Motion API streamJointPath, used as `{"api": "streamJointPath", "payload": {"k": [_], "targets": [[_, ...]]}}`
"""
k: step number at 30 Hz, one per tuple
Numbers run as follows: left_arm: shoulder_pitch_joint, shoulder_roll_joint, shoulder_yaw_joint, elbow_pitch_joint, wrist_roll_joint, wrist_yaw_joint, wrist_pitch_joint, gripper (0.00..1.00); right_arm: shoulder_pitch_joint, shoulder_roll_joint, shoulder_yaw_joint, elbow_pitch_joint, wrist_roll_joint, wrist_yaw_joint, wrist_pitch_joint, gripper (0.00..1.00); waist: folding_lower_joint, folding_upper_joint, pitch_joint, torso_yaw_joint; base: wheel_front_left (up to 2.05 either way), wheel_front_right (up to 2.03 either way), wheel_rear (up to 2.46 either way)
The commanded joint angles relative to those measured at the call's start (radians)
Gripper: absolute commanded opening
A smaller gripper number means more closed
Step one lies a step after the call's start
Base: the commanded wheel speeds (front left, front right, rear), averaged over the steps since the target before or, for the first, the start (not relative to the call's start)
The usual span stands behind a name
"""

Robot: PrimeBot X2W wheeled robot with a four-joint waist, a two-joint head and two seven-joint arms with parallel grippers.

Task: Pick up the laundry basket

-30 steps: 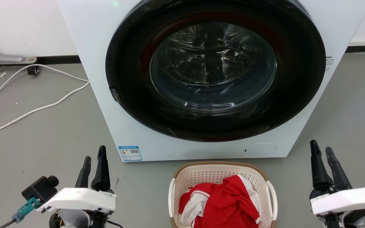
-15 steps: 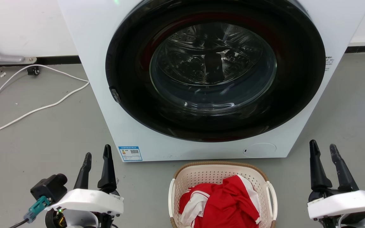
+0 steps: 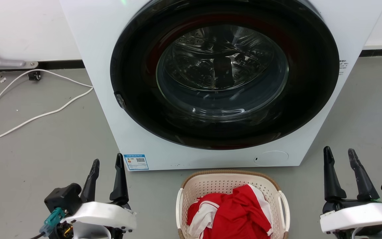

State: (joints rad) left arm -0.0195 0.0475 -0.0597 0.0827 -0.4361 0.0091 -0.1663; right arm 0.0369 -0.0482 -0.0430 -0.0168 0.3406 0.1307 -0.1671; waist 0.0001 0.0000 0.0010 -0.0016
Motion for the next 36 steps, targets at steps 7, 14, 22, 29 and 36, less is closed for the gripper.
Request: {"api": "streamJointPath", "payload": {"k": [7, 14, 22, 29, 36], "targets": [[0.009, 0.003, -0.013, -0.013, 0.083, 0.007, -0.024, 1.0, 0.01, -0.003, 0.007, -0.027, -0.077, 0.0, -0.022, 1.0, -0.0001, 0.0, 0.0, -0.001, 0.0, 0.0, 0.0], [0.013, 0.003, -0.023, -0.008, 0.142, 0.009, -0.039, 1.0, 0.021, -0.003, 0.009, -0.034, -0.133, 0.0, -0.038, 1.0, -0.0001, 0.0, 0.002, -0.003, 0.0, 0.0, 0.0], [0.018, 0.004, -0.031, 0.005, 0.203, 0.015, -0.055, 1.0, 0.029, -0.003, 0.011, -0.026, -0.182, 0.0, -0.056, 1.0, -0.0001, 0.0, 0.001, -0.003, 0.0, 0.0, 0.0], [0.026, 0.004, -0.038, 0.014, 0.251, 0.018, -0.069, 1.0, 0.038, -0.003, 0.012, -0.023, -0.227, 0.0, -0.068, 1.0, -0.0001, 0.0, 0.001, -0.002, 0.0, 0.0, 0.0], [0.029, 0.004, -0.043, 0.018, 0.295, 0.022, -0.08, 1.0, 0.044, -0.003, 0.013, -0.024, -0.262, 0.0, -0.079, 1.0, -0.0001, 0.0, 0.002, -0.003, 0.0, 0.0, 0.0]]}}
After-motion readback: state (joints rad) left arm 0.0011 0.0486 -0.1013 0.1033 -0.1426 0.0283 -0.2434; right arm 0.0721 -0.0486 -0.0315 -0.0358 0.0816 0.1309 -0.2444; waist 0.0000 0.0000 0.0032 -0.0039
